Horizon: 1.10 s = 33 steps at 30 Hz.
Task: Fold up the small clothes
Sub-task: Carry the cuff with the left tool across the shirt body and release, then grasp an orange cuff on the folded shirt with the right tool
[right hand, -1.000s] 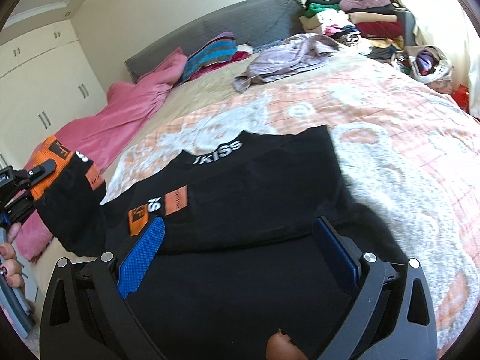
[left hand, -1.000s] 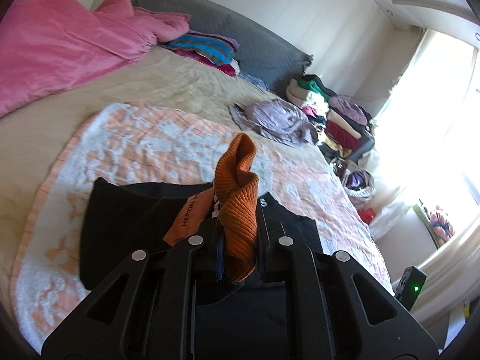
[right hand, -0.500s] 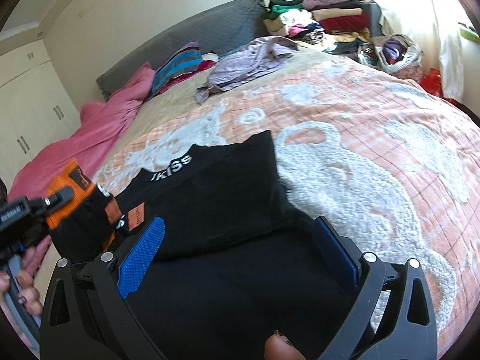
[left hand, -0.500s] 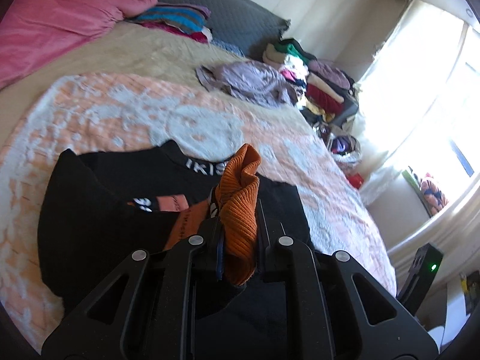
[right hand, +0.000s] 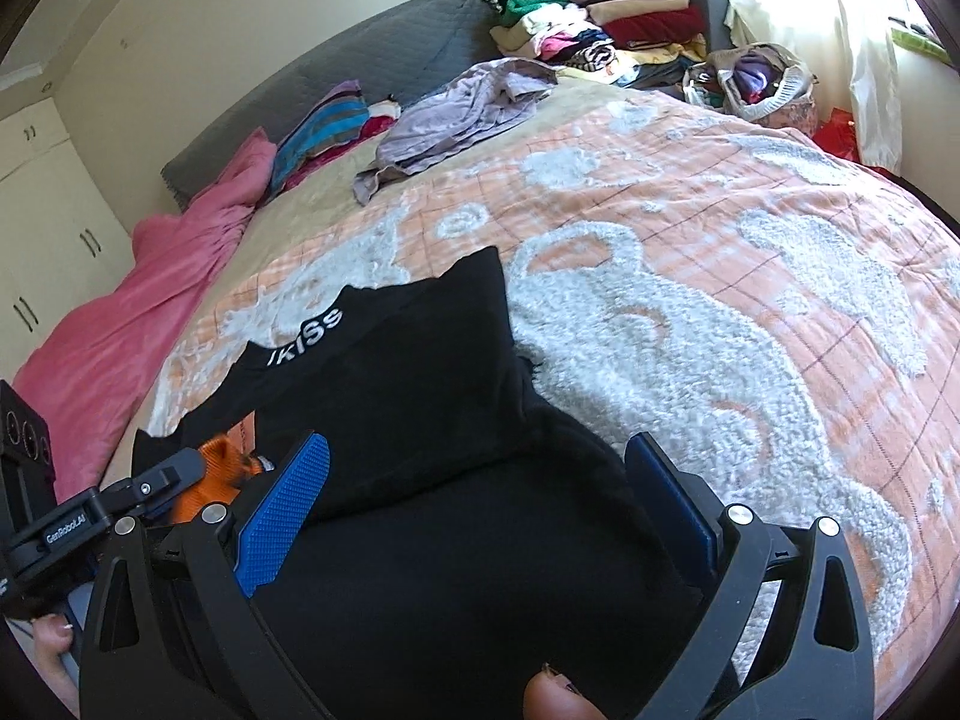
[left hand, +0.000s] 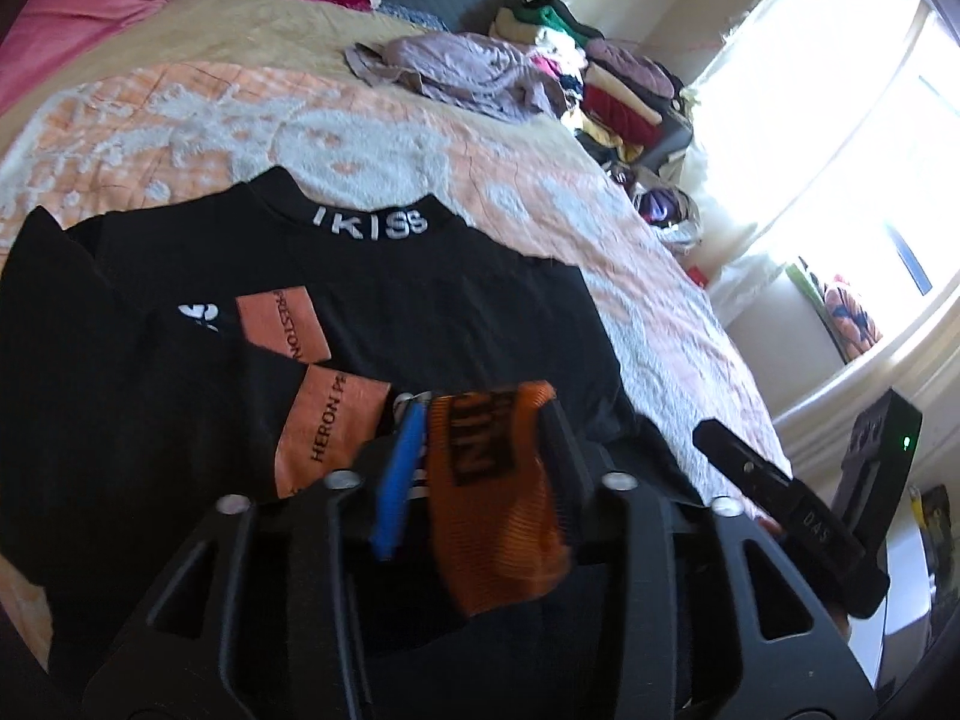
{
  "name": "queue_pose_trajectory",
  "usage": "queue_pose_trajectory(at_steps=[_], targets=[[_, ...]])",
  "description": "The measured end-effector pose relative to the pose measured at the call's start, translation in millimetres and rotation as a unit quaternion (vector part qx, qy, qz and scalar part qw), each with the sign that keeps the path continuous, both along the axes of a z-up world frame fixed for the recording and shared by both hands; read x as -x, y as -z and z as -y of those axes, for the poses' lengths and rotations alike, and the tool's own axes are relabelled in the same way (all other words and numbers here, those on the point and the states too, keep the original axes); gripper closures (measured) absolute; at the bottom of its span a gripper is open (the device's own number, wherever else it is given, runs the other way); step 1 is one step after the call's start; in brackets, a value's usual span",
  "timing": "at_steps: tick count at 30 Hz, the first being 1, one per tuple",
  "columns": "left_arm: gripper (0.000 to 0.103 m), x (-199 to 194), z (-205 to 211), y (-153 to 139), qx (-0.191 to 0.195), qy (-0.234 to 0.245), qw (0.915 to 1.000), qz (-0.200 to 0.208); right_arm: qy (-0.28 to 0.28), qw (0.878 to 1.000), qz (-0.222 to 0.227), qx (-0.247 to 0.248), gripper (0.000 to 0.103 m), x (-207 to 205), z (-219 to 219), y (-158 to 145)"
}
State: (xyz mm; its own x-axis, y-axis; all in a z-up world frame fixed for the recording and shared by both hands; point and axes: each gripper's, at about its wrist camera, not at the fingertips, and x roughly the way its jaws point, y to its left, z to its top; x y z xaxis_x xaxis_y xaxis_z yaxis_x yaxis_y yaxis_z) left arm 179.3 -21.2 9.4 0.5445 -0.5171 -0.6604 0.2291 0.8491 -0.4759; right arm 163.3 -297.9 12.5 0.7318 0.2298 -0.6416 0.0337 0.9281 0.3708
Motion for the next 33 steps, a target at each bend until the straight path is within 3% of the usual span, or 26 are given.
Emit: queue_pose_trajectory(at_steps=[4,6,11,16,18,23,33], targets=[[0.060,-4.0,-12.3,-6.6,-0.024,-0.008,0.9996,0.009,-0.038,0.999,-0.004,0.006,0.005,-2.9,-23.6,0.8],[0.047,-8.3,-22.5,-11.2,-0.039,-0.019,0.9990,0.015,-0.066,0.998,-0.009,0.010,0.005,-5.3,-38.4,2.1],[0.030,-14.3,-58.0,-21.1,-0.082,-0.070,0.9935,0.035,-0.134,0.990,-0.046,0.030,0.007,-12.7,-85.2,19.2],[0.024,-14.6,-96.8,-24.7,-0.081,-0.118,0.9889,0.041,-0.152,0.985,-0.075,0.014,0.030,-18.5,-112.5,34.2],[0.023,-13.6,-111.4,-25.2,-0.073,-0.134,0.9875,0.039,-0.150,0.986,-0.070,0.029,0.053,-18.5,-120.1,32.8],[0.023,-6.5,-140.0,-31.7,-0.060,-0.166,0.9834,0.042,-0.179,0.982,-0.041,0.047,0.093,-16.2,-136.8,22.8],[0.022,4.3,-189.4,-41.4,-0.043,-0.226,0.9719,0.052,-0.248,0.961,0.076,0.096,0.094,-29.6,-160.8,-50.4]])
